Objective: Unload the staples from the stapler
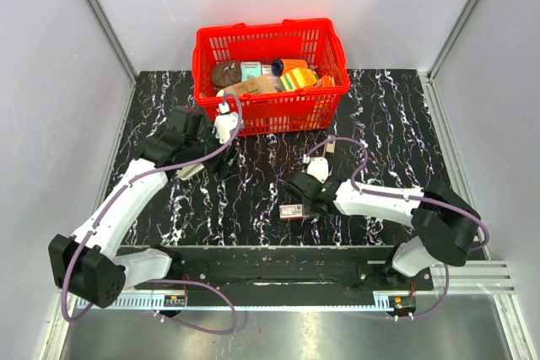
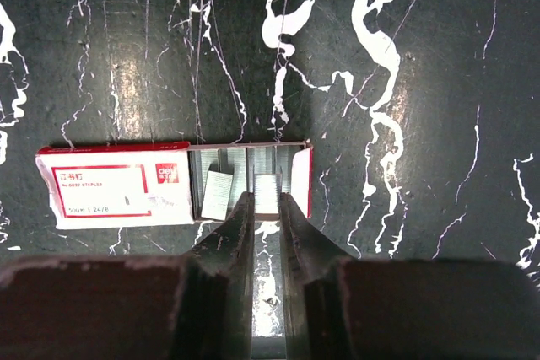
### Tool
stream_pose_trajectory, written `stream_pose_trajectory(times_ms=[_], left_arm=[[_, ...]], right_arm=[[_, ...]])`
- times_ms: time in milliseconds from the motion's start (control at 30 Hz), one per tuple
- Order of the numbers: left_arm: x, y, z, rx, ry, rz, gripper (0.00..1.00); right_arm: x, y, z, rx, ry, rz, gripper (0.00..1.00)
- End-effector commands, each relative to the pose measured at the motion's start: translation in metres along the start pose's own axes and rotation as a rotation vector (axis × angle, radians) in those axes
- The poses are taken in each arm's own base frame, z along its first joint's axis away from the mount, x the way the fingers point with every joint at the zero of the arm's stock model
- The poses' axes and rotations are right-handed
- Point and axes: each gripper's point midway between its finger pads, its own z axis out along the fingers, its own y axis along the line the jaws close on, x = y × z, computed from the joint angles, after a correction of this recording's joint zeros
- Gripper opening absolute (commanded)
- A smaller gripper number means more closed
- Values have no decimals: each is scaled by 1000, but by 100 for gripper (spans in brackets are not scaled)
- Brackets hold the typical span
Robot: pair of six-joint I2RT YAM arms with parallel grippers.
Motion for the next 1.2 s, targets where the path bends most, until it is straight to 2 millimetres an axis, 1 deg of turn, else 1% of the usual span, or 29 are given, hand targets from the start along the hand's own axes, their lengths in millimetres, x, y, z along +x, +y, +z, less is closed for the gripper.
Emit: stream_pose_trajectory(times_ms=[0, 300, 400, 700, 1067, 1167], left_arm=[[-7, 1, 1, -3, -23, 27, 70], [-8, -1, 1, 6, -26, 30, 69], [-9, -2, 1, 10, -29, 29, 69], [-8, -4, 2, 15, -24, 28, 68], [-11, -4, 0, 8, -34, 29, 70], [-10, -5, 0, 11, -33, 30, 71]], right_arm=[[-16, 6, 1, -11, -40, 13, 0], [-13, 7, 6, -3, -19, 0, 0], [-10, 5, 6, 3, -12, 3, 0], [-9, 7, 7, -2, 0, -4, 0], [-8, 7, 10, 0, 12, -9, 6], [-7, 7, 9, -1, 17, -12, 11]])
